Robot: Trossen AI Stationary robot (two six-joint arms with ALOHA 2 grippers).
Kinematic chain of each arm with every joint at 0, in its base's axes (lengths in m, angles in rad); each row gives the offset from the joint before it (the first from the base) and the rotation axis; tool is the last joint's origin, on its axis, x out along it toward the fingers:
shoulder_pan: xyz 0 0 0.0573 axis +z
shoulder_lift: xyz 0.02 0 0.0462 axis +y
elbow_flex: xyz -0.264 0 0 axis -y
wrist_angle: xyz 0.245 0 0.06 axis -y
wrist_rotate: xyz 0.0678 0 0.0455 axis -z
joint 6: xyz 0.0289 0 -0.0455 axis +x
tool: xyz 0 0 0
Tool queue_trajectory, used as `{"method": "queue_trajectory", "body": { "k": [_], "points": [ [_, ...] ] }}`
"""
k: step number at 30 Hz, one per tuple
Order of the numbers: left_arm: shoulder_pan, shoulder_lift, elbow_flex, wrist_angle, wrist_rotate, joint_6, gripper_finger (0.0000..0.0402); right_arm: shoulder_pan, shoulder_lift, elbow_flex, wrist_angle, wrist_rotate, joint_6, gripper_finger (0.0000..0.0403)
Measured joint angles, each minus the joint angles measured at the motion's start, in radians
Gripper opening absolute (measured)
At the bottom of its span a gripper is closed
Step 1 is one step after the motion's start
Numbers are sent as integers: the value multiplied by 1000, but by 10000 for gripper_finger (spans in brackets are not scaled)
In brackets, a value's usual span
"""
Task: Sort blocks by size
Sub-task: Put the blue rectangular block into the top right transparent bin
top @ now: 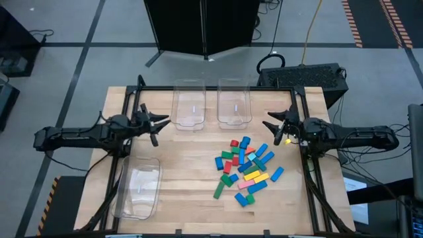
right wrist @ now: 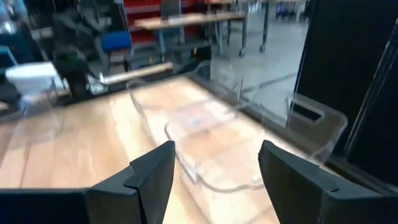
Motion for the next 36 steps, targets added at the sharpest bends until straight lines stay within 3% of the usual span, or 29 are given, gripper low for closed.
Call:
{"method": "queue_trajectory", "body": {
  "k": [5, 12, 17, 28, 36],
  "points": [
    [0, 128, 67, 3, 0, 0, 101, 0, 50, 61, -97, -62, 52, 226],
    [0, 291, 141, 17, 3, 0, 101, 0, 123, 140, -244, -70, 144, 226],
    [0, 382, 186, 17, 49, 0, 101, 0, 173, 161, -275, -127, 199, 226],
    [-13, 523, 286, 48, 94, 48, 101, 0, 280, 161, -319, -273, 296, 226],
    [-16, 554, 308, 109, 94, 133, 101, 1, 330, 161, -343, -447, 340, 226]
  ]
}}
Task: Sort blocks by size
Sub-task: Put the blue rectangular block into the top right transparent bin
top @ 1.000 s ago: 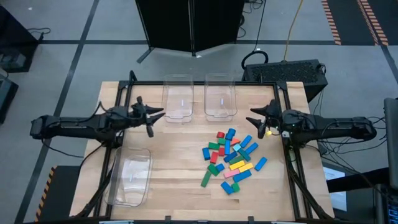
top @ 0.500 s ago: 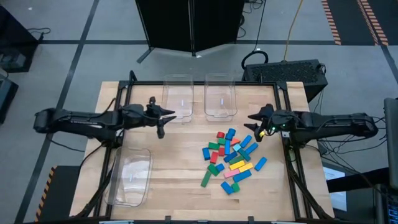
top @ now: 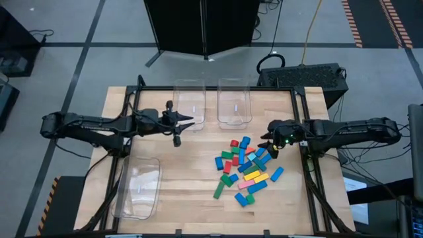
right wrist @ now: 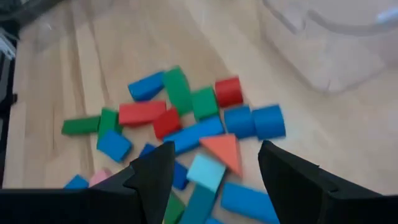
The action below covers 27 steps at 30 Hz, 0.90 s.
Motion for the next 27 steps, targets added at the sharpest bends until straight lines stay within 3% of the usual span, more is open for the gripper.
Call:
{"method": "queue_trajectory", "body": {
  "k": [11, 20, 27],
  "points": [
    [1, 32, 0, 90, 1, 0, 101, 1, 131, 0, -204, -79, 26, 226],
    [1, 166, 0, 171, 4, 26, 101, 54, 259, 2, -222, -80, -83, 226],
    [1, 195, 0, 176, -4, 112, 101, 111, 318, 7, -194, -65, -106, 226]
  ]
}}
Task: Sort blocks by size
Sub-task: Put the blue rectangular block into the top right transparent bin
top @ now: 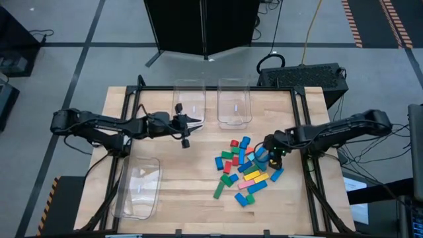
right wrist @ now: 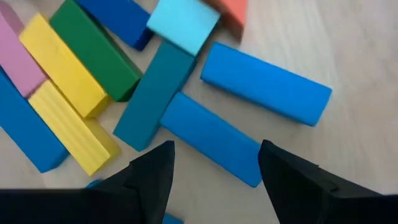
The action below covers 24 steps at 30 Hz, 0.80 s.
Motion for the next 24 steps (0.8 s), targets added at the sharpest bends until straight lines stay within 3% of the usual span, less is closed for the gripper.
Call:
{"method": "queue_trajectory", "body": {
  "k": [10, 16, 24],
  "points": [
    [0, -3, 1, 69, -3, -7, 101, 91, 171, 172, -178, 146, -96, 226],
    [-8, -3, 1, 69, -4, -7, 101, 138, 242, 224, -224, 146, -220, 226],
    [-20, -3, 1, 68, -4, -7, 101, 172, 334, 224, -223, 148, -230, 226]
  ]
}}
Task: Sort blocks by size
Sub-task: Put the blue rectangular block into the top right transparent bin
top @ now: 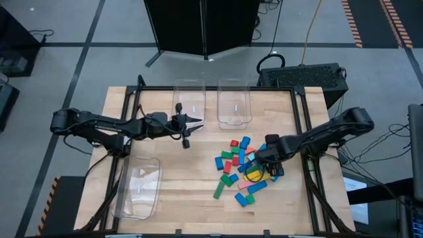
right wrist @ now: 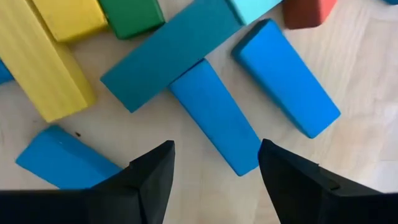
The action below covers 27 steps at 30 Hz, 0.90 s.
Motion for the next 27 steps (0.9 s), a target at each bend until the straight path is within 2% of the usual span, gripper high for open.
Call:
{"method": "queue_trajectory", "body": {
  "k": [6, 12, 27],
  "points": [
    [0, 0, 0, 0, 0, 0, 101, -1, 55, 0, -2, 55, 24, 226],
    [0, 0, 0, 0, 0, 7, 101, -1, 93, 0, 2, 55, 23, 226],
    [0, 0, 0, -2, 0, 6, 101, -4, 95, 0, 80, 20, 34, 226]
  ]
}}
